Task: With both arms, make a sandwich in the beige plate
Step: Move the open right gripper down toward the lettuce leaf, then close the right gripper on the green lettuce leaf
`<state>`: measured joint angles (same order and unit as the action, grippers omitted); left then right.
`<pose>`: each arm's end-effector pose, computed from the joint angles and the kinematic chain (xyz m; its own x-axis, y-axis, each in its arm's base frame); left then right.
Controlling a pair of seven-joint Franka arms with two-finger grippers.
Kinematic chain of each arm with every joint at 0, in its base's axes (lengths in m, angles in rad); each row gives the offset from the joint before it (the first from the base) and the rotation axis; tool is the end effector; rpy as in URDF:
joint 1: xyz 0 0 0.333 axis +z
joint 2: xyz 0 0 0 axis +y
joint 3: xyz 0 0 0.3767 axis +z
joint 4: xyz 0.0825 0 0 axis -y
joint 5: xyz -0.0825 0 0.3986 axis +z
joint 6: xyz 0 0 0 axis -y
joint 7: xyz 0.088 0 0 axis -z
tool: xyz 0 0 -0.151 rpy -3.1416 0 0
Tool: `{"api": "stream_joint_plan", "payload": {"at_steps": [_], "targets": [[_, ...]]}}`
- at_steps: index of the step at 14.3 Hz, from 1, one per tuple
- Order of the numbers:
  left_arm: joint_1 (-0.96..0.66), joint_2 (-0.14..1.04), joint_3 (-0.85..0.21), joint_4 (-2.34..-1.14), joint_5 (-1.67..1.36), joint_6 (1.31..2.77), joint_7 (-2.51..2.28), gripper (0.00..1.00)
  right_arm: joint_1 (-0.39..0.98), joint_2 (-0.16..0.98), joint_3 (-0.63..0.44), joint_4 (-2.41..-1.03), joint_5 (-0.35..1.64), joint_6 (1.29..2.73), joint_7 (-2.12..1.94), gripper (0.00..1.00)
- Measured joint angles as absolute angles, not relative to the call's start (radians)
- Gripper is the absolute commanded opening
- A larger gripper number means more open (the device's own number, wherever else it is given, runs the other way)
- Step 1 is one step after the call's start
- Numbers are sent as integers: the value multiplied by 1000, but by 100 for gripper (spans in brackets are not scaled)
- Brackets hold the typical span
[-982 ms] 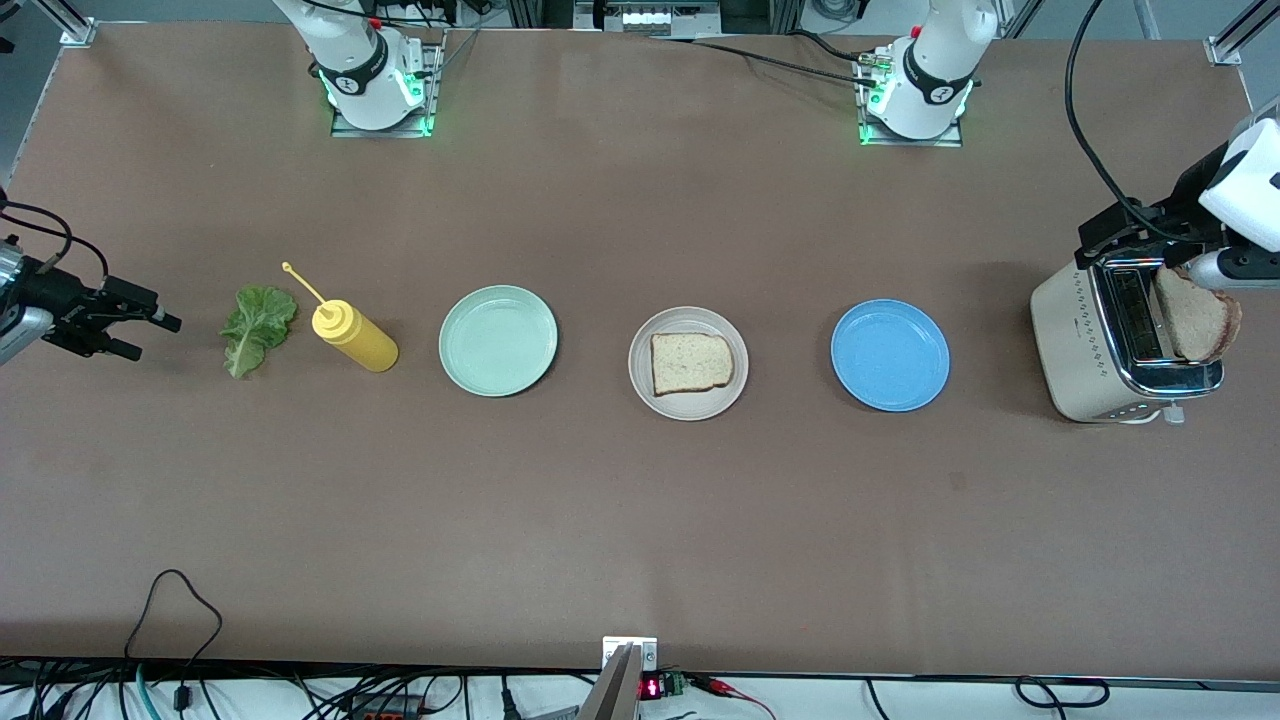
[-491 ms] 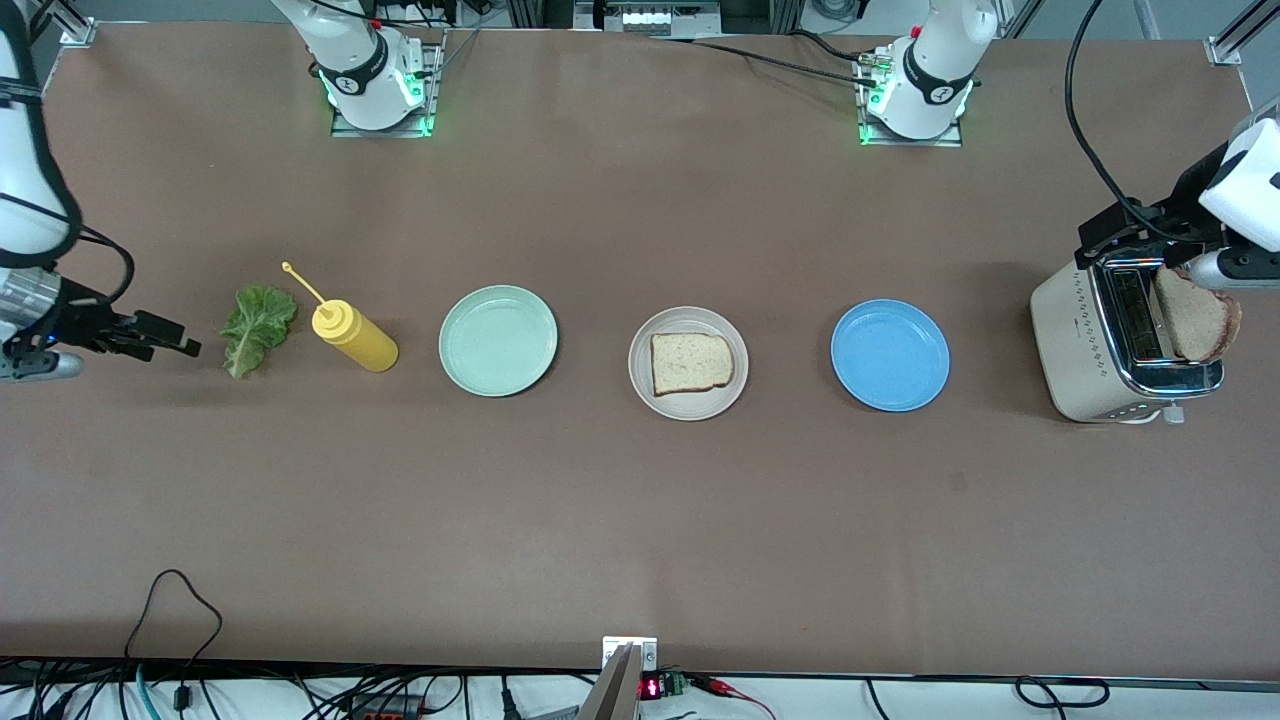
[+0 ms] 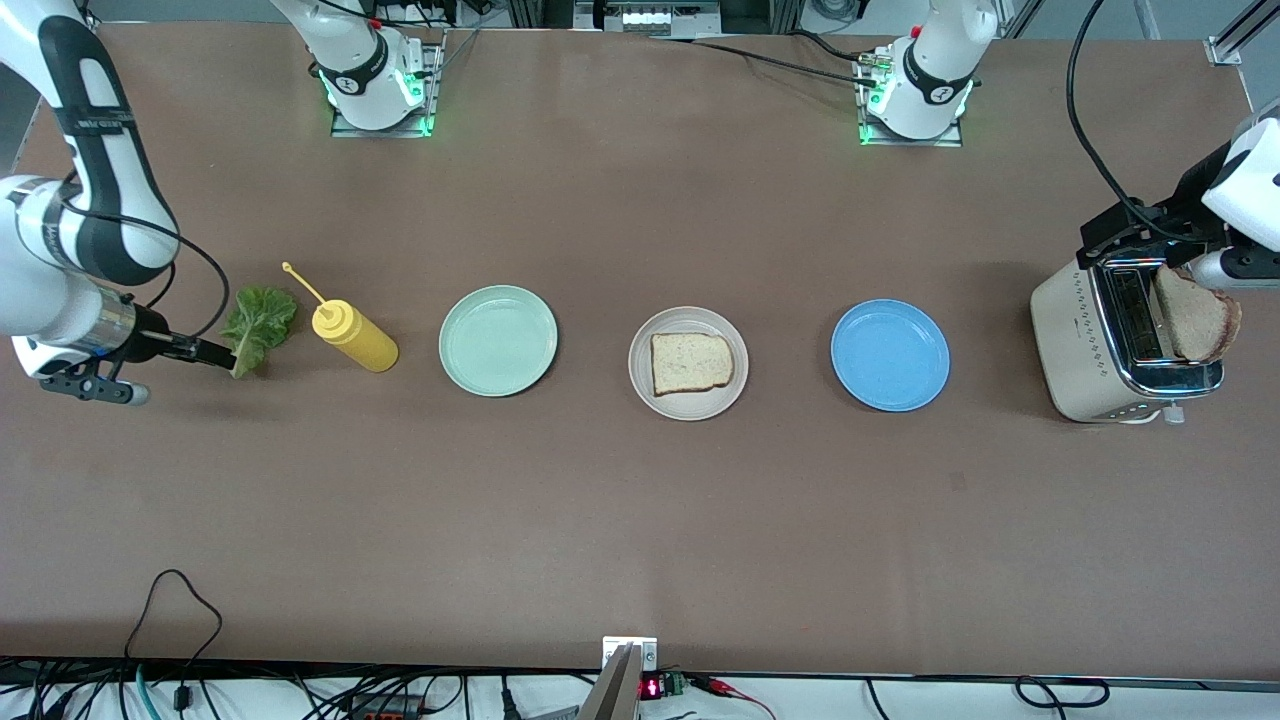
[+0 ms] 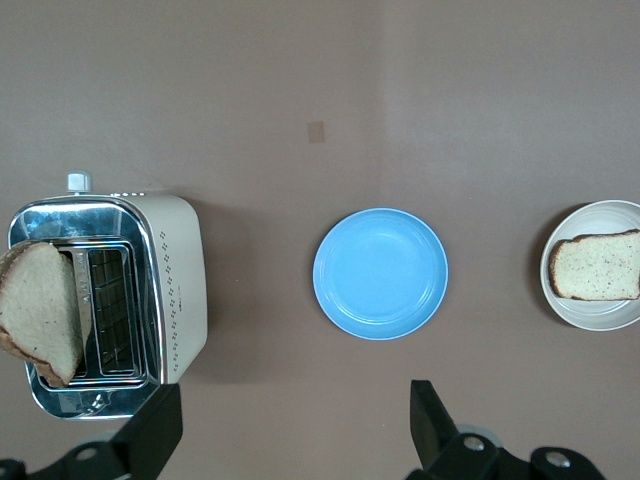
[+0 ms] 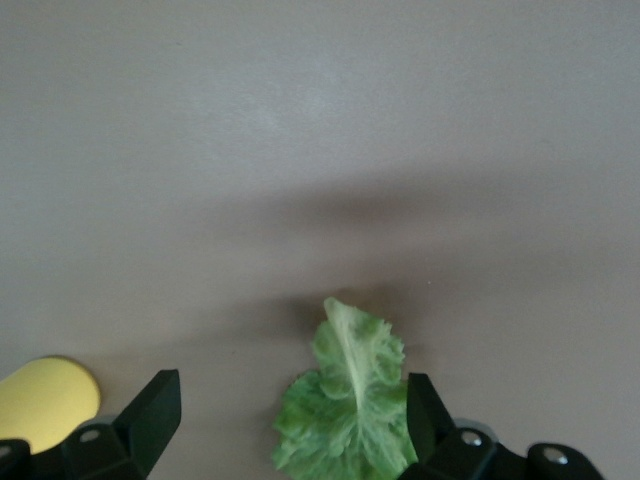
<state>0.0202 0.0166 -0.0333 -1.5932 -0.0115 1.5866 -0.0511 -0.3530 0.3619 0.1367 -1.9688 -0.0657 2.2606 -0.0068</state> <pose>0.5747 -0.0091 0.6222 0.9990 0.0382 -0.0238 0.0384 -0.9992 0.0109 0.6174 -0.1431 0.2864 0.9829 -0.1719 -0.0659 -0.1723 -0.9850 -0.0009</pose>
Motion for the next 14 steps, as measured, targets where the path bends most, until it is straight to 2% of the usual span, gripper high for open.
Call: {"api": "stream_joint_plan", "payload": {"at_steps": [12,13,14], "targets": [[24,16,-29,-1593,-12,1582,-51,100,-359,501,130,-1995,-142,2352,11,100],[24,16,-29,-1593,-12,1581,-51,100,-361,510,130,-1996,-149,2356,11,94],[24,16,-29,-1593,-12,1581,-51,100,-364,518,129,-1996,-162,2362,11,83]]}}
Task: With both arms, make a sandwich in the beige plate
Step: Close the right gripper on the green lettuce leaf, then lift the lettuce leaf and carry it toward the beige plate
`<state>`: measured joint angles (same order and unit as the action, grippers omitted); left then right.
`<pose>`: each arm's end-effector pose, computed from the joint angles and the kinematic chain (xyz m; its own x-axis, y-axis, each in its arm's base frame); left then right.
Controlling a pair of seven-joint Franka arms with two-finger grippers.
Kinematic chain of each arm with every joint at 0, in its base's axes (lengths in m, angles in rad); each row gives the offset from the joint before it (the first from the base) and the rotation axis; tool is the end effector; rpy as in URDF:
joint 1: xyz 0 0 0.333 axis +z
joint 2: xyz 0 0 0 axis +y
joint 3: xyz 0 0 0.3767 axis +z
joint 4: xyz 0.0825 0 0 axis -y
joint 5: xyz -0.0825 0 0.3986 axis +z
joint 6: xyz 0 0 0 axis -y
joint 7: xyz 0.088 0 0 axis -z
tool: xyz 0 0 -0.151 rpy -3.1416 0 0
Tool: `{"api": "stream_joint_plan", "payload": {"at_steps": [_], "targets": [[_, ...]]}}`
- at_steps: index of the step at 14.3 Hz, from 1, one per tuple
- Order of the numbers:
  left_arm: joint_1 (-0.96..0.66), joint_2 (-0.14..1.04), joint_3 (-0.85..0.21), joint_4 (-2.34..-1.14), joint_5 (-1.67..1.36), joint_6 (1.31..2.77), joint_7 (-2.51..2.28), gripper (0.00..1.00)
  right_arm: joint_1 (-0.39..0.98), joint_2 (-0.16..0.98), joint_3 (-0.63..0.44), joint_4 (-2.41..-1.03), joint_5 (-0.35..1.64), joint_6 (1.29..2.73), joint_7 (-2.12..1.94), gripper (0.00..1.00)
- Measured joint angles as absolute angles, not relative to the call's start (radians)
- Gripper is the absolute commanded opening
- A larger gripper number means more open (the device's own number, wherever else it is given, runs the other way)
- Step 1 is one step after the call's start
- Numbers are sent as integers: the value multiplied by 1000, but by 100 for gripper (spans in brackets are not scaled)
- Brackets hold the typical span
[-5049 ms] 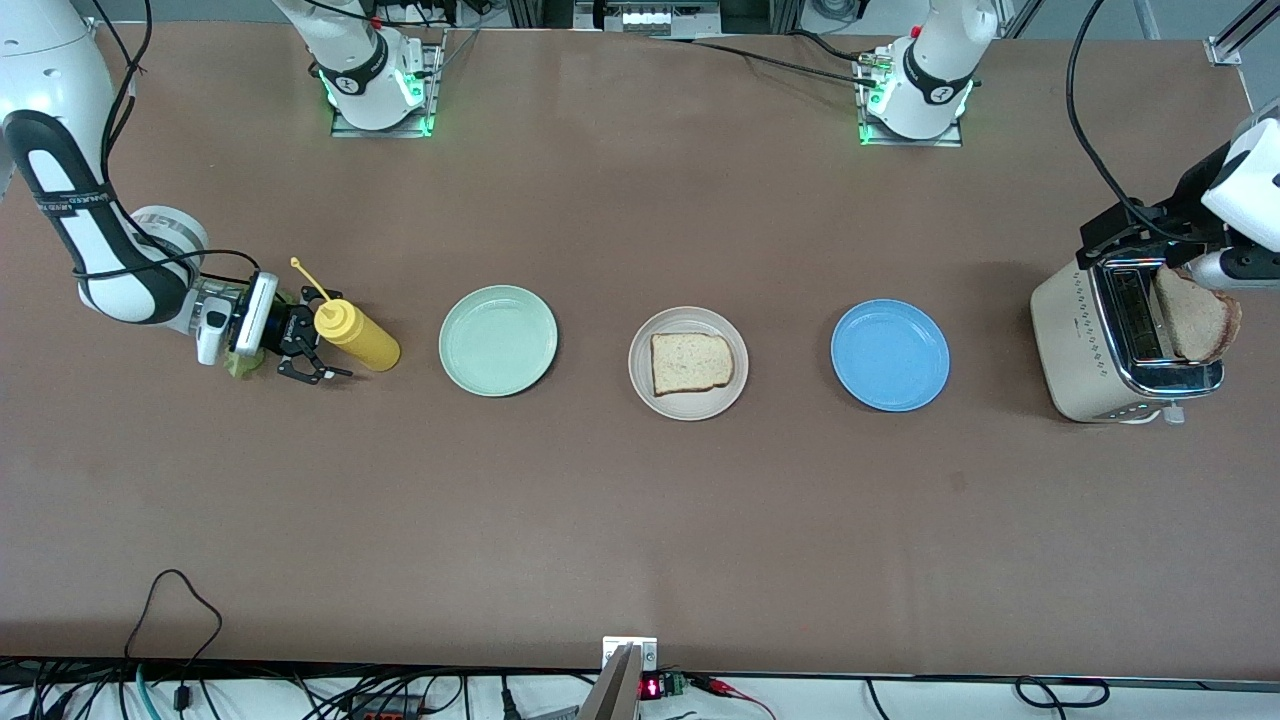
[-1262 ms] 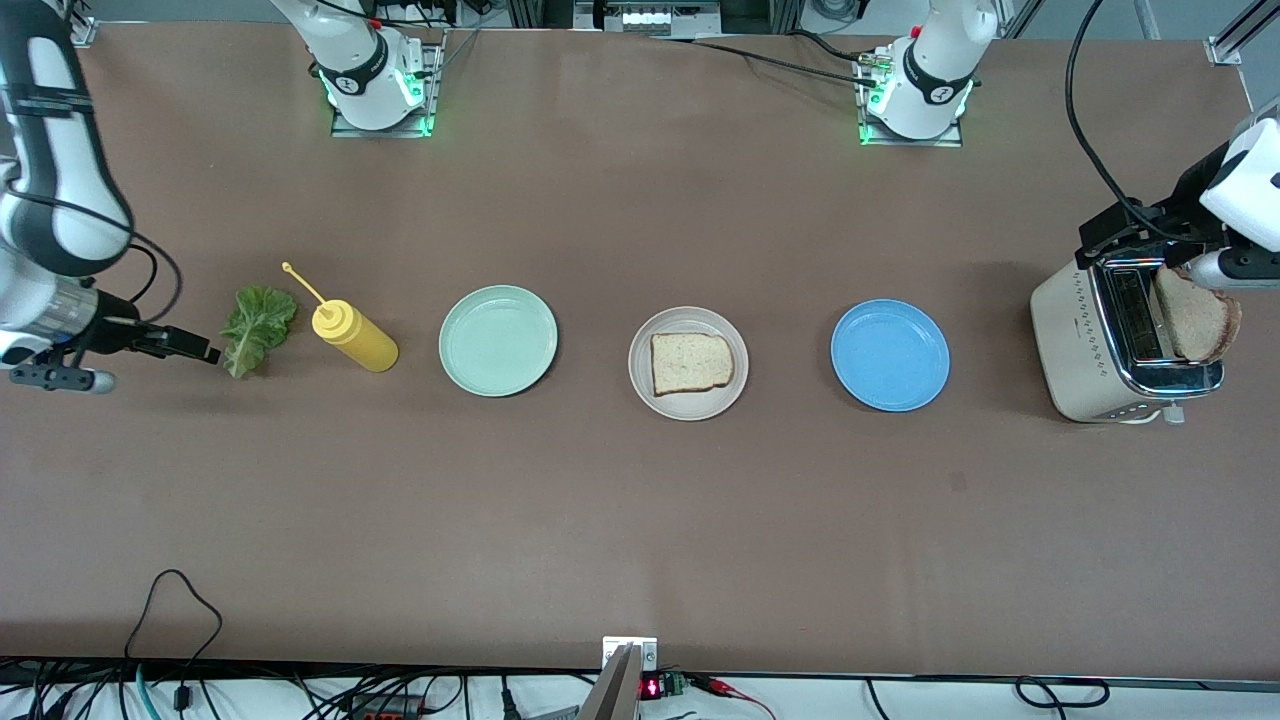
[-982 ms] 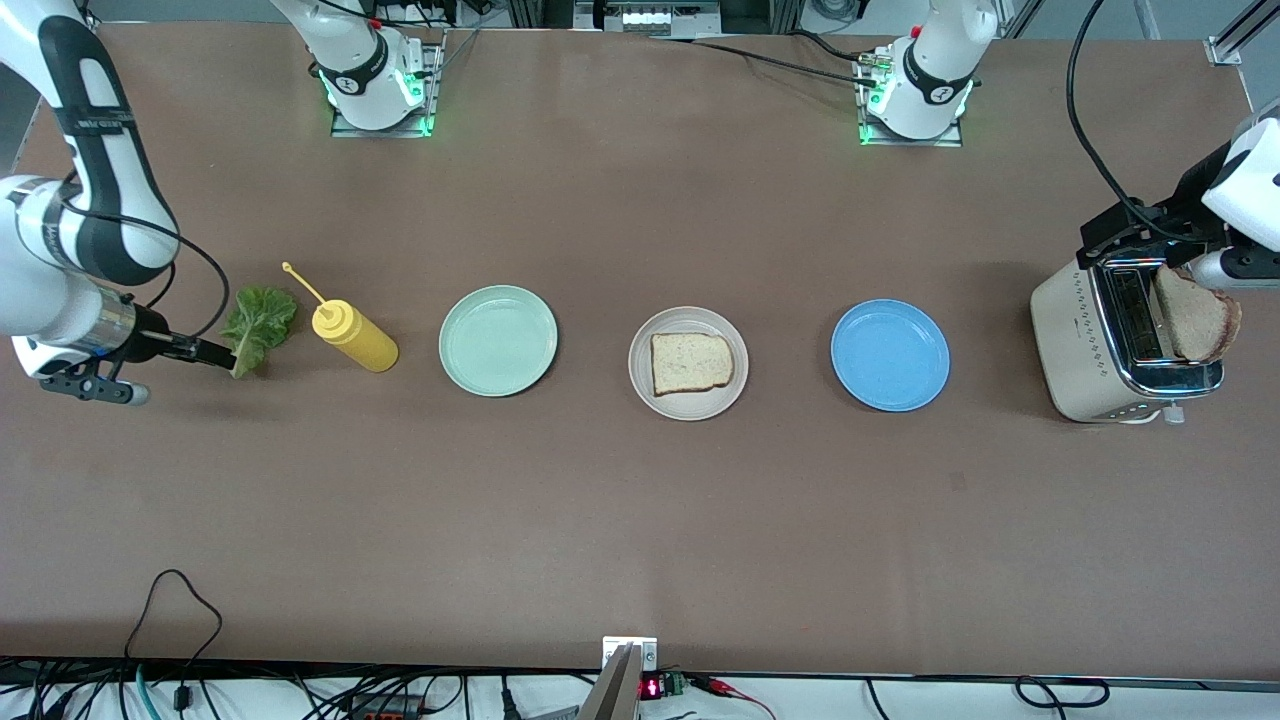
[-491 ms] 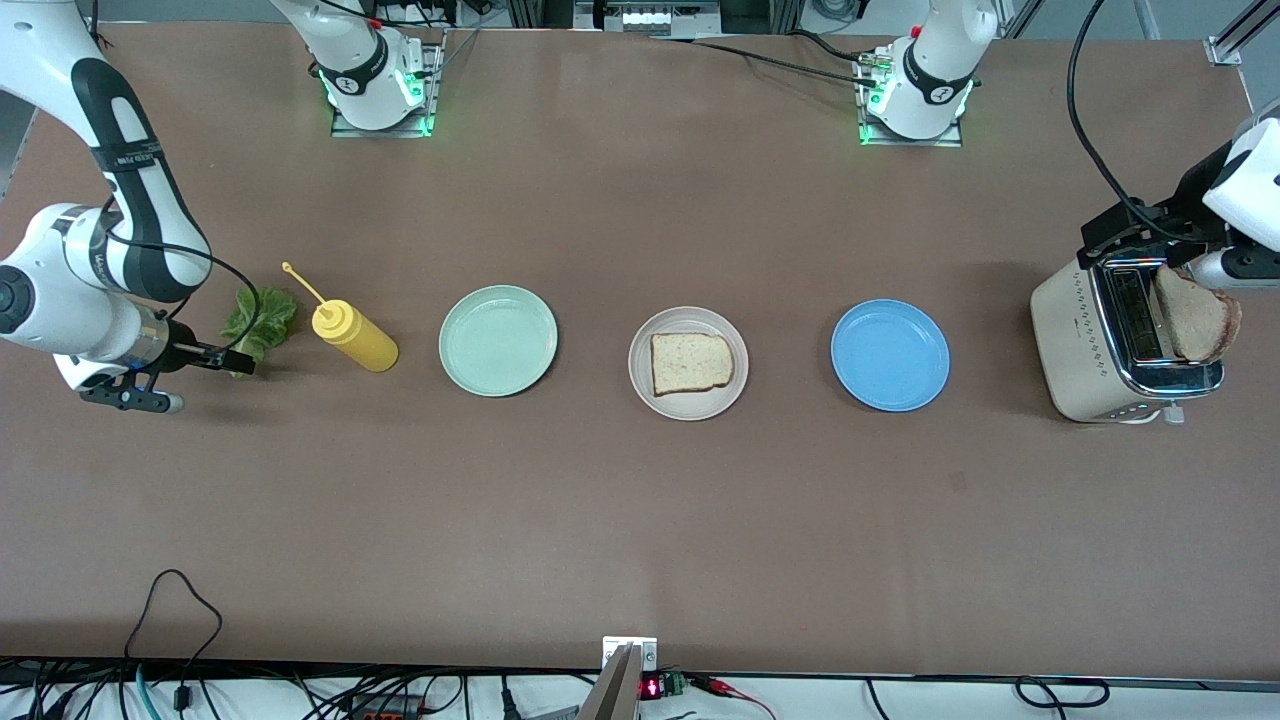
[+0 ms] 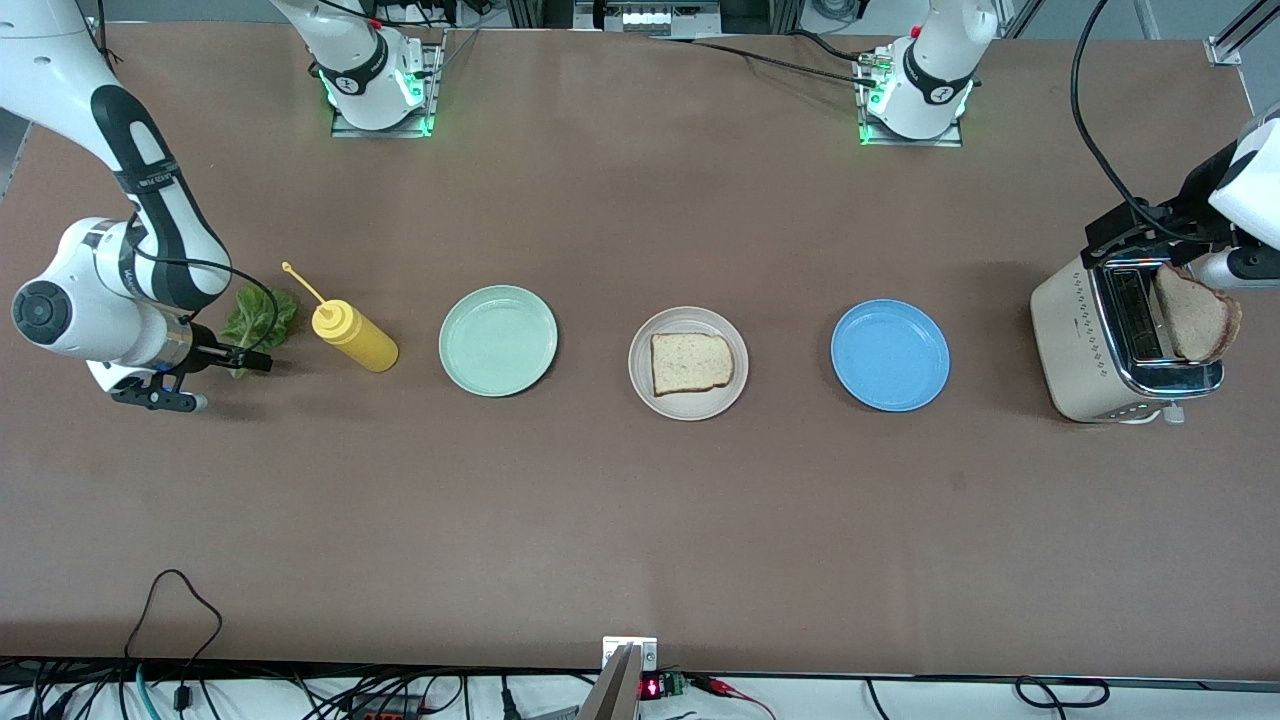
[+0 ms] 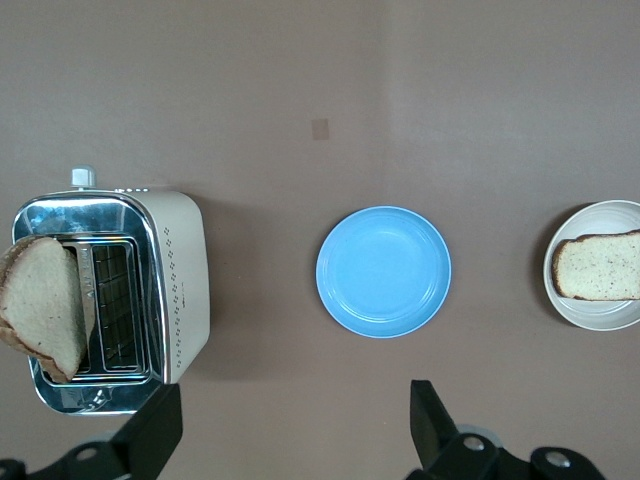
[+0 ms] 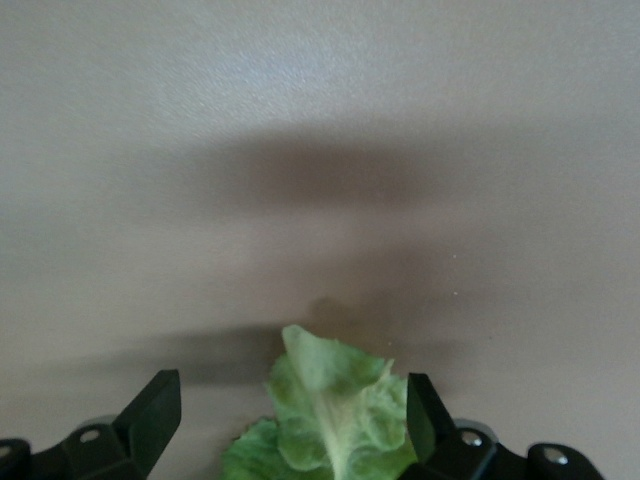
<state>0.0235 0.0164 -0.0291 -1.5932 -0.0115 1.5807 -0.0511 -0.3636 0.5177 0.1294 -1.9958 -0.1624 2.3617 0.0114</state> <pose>0.5737 -0.0048 0.6218 0.9985 0.0456 -0.0295 0.0459 -0.9989 0.0105 0.6053 -0.1527 0.1853 0.9802 -0.1345 -0.1451 -0.1309 -0.9908 0.0339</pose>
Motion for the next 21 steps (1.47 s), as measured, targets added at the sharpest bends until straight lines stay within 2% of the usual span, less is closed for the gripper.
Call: {"api": "stream_joint_plan", "payload": {"at_steps": [1,3,4,5,6,8,10,17,21], "targets": [[23,16,-30,-1593,-12,1581,-51,100,-367,521,129,-1996,-172,2365,11,70],[22,15,-34,-1593,-12,1581,-51,100,-374,521,129,-1996,-182,2366,10,35],[22,14,-36,-1593,-12,1581,-51,100,-376,521,129,-1996,-183,2366,5,25],[22,13,-37,-1593,-12,1581,-51,100,-376,521,129,-1996,-183,2367,-3,18],[22,12,-37,-1593,-12,1581,-51,100,-376,521,129,-1996,-183,2367,-7,16],[22,10,-37,-1593,-12,1581,-51,100,-376,521,129,-1996,-183,2367,-11,5],[22,10,-37,-1593,-12,1581,-51,100,-376,521,129,-1996,-183,2367,-13,0],[22,10,-38,-1593,-12,1577,-51,100,-386,514,129,-1994,-185,2368,-91,0],[22,10,-38,-1593,-12,1576,-51,100,-393,441,129,-1985,-186,2313,-152,0]]}}
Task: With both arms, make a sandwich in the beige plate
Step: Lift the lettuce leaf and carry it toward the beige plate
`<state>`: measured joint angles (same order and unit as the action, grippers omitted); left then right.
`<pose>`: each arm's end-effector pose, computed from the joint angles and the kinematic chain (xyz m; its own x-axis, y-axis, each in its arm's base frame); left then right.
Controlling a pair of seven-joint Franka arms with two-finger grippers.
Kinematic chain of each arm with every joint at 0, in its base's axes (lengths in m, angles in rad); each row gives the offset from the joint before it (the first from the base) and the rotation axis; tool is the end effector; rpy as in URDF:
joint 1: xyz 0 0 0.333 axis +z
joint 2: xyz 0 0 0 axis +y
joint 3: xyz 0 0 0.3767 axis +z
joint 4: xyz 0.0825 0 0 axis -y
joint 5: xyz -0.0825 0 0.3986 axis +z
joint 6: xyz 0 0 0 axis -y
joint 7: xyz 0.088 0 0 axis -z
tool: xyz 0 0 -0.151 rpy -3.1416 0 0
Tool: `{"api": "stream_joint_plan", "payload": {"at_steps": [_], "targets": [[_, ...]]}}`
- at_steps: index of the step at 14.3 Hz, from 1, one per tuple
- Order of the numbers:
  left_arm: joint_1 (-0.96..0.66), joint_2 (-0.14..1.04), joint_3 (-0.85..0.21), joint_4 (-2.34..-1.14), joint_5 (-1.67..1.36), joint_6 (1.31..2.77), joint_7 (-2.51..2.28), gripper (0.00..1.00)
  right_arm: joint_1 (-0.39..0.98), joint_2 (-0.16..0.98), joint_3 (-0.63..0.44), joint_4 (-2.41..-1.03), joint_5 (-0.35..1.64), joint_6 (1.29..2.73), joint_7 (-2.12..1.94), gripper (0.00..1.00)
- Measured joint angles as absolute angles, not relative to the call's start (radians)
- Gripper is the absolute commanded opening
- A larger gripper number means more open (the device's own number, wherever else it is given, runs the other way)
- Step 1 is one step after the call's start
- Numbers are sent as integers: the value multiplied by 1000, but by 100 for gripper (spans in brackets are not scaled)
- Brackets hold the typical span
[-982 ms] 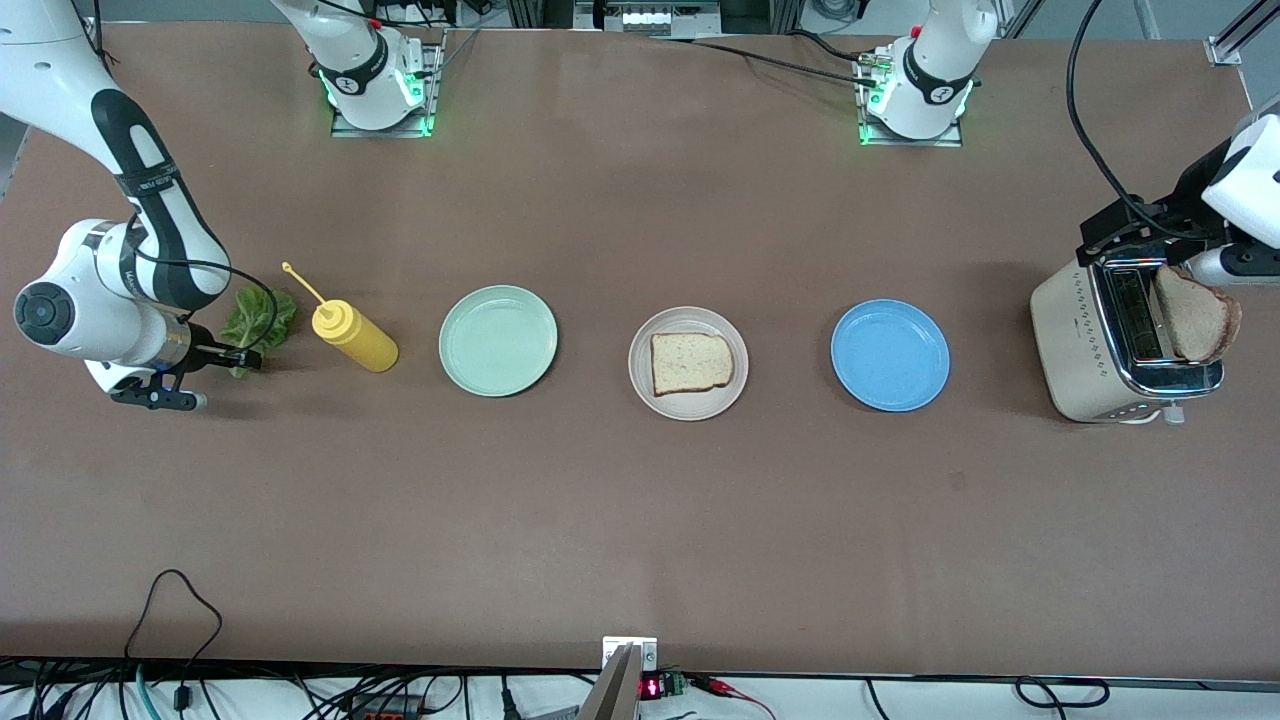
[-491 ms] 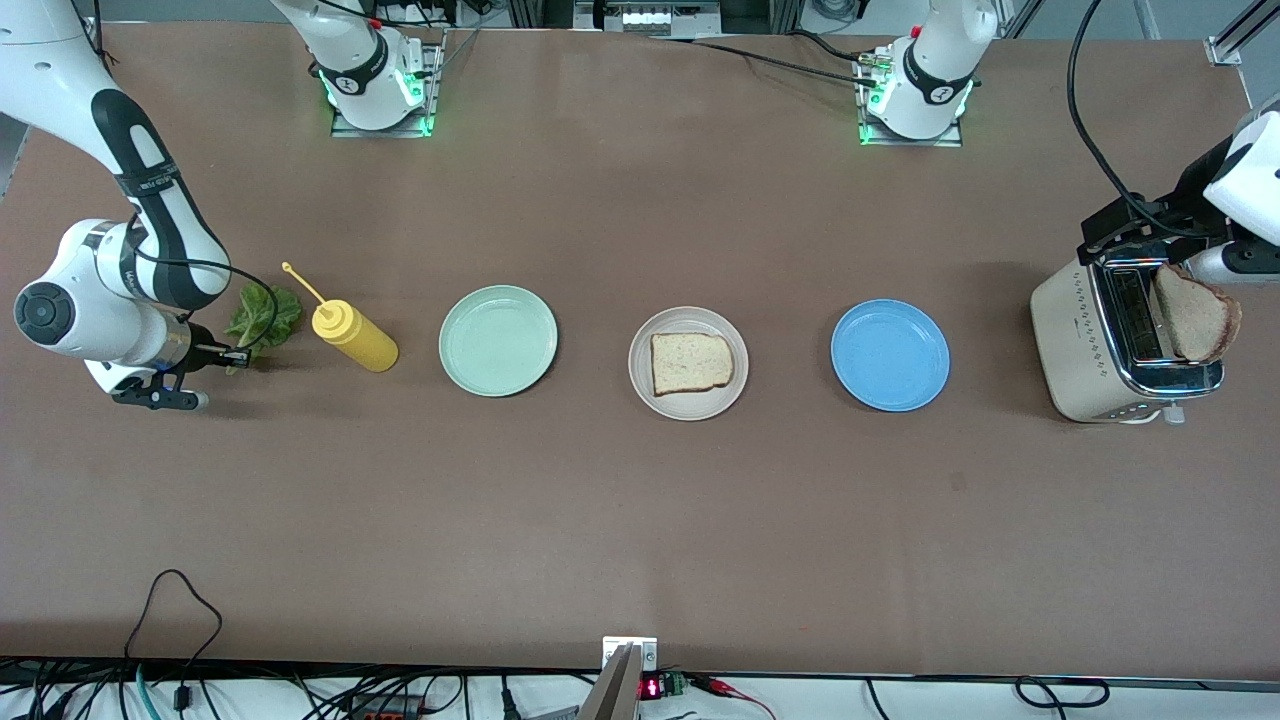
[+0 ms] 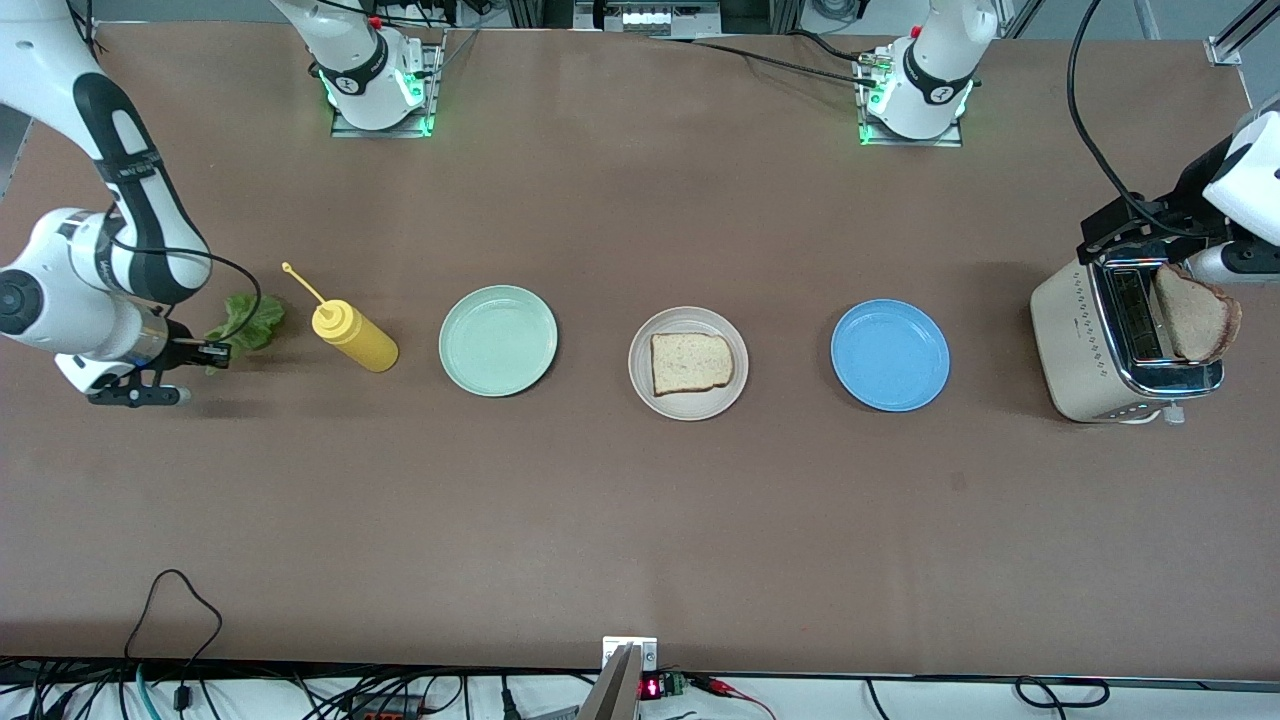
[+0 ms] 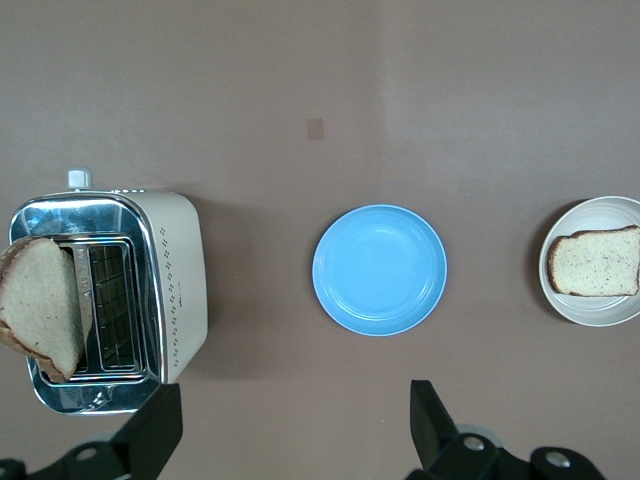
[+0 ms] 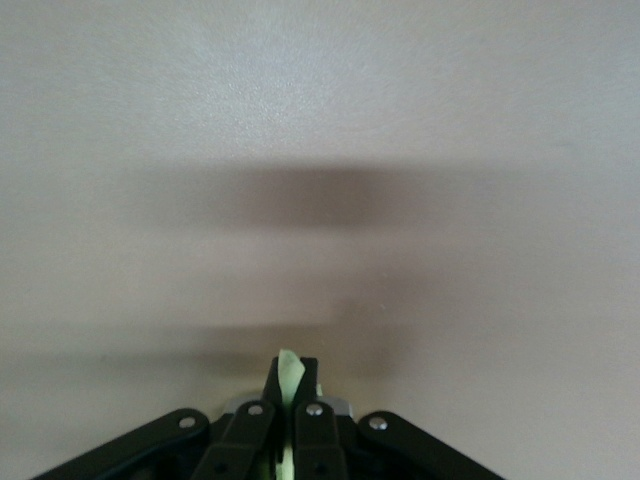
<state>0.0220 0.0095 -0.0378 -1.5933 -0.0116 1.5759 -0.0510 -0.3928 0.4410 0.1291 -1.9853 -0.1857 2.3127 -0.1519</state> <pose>0.5709 -0.0107 0.6253 0.9990 0.0352 -0.0275 0.0355 -0.9993 0.0106 0.6054 -0.1757 0.2339 0.9928 0.0089 -0.1197 0.0150 -0.9986 0.0498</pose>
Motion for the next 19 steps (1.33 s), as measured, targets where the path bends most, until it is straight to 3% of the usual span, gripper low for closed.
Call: {"api": "stream_joint_plan", "payload": {"at_steps": [9,14,19], "targets": [[24,10,-37,-1593,-12,1564,-51,100,-371,167,169,-1910,-74,1904,-155,0],[24,9,-37,-1593,-12,1564,-51,100,-352,139,170,-1769,36,1705,-117,0],[24,9,-37,-1593,-12,1564,-51,100,-275,144,256,-1743,93,1683,238,0]]}}
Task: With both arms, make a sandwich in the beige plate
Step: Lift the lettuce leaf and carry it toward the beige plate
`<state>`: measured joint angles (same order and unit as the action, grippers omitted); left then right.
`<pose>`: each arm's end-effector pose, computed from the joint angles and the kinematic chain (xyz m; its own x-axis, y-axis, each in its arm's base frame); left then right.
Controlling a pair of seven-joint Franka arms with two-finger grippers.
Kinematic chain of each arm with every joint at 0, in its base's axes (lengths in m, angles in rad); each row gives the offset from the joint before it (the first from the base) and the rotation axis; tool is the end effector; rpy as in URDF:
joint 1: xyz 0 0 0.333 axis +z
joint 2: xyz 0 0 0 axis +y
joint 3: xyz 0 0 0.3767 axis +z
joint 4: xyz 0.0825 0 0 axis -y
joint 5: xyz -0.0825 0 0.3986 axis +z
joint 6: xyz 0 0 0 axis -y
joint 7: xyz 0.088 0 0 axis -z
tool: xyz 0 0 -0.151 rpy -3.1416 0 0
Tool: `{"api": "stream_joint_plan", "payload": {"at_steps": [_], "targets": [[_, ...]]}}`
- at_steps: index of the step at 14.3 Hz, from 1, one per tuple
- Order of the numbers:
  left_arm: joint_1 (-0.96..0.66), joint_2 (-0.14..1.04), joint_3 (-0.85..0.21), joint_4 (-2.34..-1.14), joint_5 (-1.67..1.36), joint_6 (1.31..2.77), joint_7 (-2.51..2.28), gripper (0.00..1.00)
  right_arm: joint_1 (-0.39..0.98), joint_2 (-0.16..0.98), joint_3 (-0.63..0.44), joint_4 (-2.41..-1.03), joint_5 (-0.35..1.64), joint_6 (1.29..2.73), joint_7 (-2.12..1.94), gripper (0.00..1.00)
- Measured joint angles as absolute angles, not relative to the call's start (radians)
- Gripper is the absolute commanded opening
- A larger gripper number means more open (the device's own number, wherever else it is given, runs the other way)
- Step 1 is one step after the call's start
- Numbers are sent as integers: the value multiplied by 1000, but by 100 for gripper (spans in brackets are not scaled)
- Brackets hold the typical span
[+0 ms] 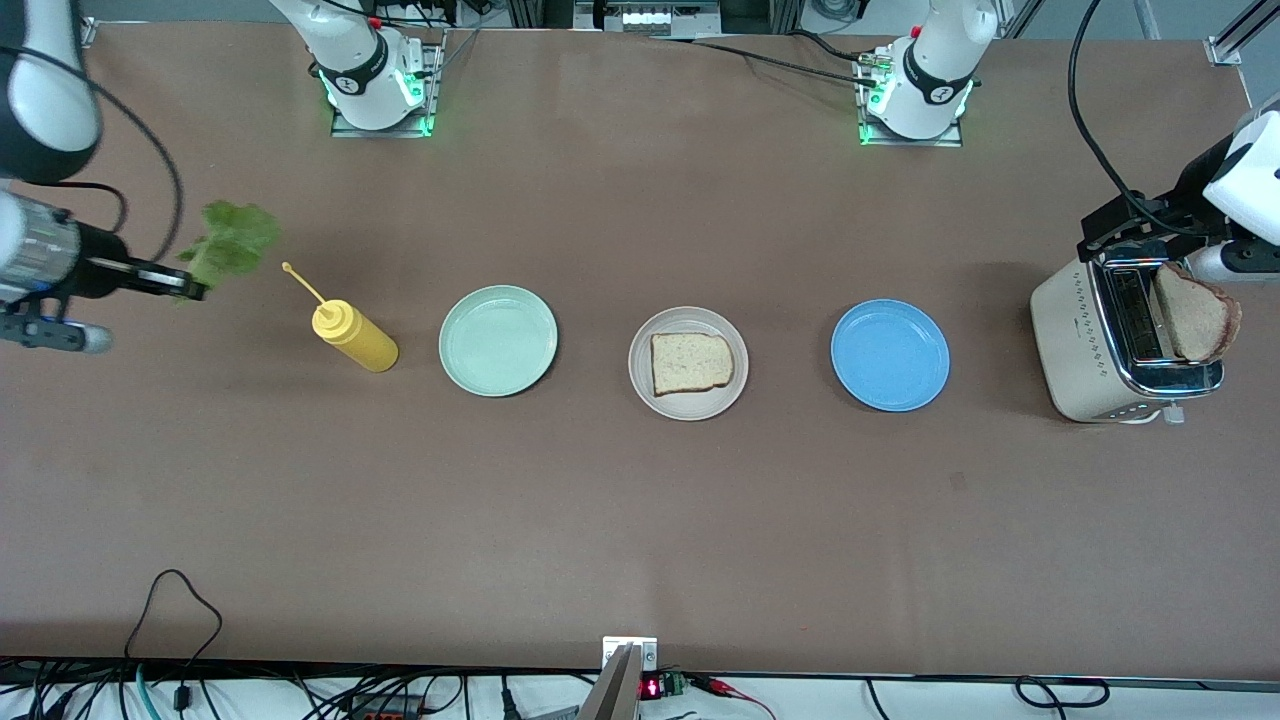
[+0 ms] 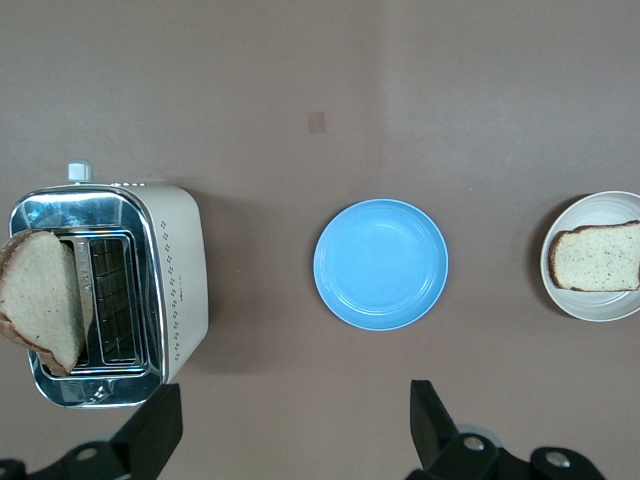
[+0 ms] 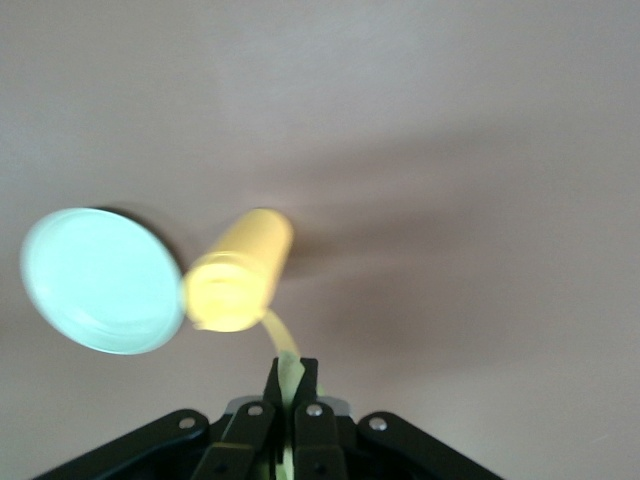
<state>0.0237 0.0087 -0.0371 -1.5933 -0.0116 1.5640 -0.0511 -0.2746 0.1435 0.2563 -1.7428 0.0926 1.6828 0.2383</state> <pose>0.5689 -0.0093 0.6248 0.9985 0.0376 -0.0385 0.0380 -0.9992 0.0100 0.5952 -0.0050 0.4868 0.9406 -0.2568 -0.2220 -0.2788 -0.9575 -0.0738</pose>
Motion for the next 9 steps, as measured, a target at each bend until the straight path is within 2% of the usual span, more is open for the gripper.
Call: {"api": "stream_joint_plan", "payload": {"at_steps": [3,9], "targets": [[23,8,-38,-1593,-12,1564,-51,100,-168,164,275,-1743,170,1714,516,0],[22,7,-39,-1593,-12,1564,-51,100,50,271,279,-1742,233,1944,1015,0]]}}
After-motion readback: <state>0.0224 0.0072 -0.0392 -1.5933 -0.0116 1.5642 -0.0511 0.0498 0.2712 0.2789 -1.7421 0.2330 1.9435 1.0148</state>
